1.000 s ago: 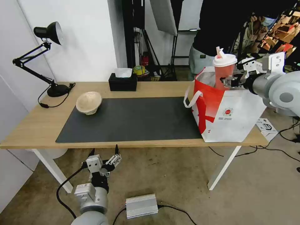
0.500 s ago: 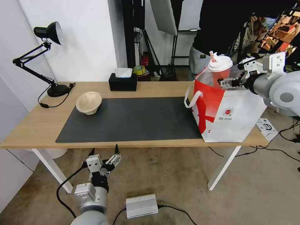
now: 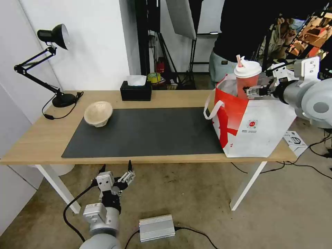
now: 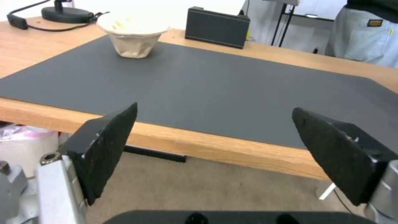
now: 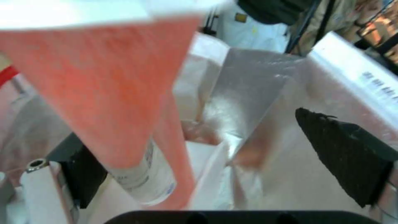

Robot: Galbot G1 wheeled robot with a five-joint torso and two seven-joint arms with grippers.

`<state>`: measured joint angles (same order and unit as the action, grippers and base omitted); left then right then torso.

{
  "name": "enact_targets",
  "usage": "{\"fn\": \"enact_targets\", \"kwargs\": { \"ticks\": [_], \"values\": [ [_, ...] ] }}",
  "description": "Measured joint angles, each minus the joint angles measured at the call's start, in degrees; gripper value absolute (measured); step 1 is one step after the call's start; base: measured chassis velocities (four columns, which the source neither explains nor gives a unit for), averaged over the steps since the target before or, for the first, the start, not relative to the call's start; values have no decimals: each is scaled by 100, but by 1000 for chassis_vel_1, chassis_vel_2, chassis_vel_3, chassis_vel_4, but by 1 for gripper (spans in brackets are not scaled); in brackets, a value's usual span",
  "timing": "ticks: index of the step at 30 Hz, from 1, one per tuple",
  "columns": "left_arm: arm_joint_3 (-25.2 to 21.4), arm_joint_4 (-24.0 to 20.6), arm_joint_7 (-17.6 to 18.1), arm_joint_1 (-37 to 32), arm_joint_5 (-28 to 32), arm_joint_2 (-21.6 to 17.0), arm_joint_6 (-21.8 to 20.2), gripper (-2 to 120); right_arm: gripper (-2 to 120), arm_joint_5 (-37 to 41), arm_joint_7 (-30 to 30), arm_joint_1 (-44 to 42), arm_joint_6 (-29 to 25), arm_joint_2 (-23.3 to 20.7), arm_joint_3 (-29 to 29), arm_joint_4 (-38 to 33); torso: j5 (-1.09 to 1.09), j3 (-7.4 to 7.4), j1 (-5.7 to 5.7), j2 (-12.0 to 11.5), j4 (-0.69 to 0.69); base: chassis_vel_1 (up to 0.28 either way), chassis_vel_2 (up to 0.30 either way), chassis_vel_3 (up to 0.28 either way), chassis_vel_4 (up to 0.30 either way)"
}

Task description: Pick up the trash from the table and place it into the takeout bag.

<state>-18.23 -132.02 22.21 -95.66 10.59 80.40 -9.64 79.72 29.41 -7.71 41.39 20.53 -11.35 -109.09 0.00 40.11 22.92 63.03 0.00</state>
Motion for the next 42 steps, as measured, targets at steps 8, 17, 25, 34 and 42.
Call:
{"fn": "enact_targets", "kwargs": {
  "ticks": [8, 17, 25, 34, 42],
  "values": [
    [13, 8, 2, 38, -1, -11, -5, 100, 100, -260, 59, 136, 0, -49, -47, 191, 0, 0, 0, 0, 0, 0, 0, 0, 0],
    [30, 52, 2, 95, -2, -21, -8, 100, 100, -454, 53, 155, 0, -105, -28, 348, 0, 0, 0, 0, 0, 0, 0, 0, 0],
    [62, 81, 3, 133, 3, -22, -11, 100, 100, -513, 28, 18, 1, -207, 92, 341, 0, 0, 0, 0, 0, 0, 0, 0, 0],
    [100, 99, 6, 176, 3, -10, -13, 100, 100, -502, 20, 0, 1, -242, 132, 279, 0, 0, 0, 0, 0, 0, 0, 0, 0],
    [92, 93, 8, 186, 14, -19, -18, 100, 100, -478, 15, -2, 1, -242, 137, 218, 0, 0, 0, 0, 0, 0, 0, 0, 0]
  ]
}}
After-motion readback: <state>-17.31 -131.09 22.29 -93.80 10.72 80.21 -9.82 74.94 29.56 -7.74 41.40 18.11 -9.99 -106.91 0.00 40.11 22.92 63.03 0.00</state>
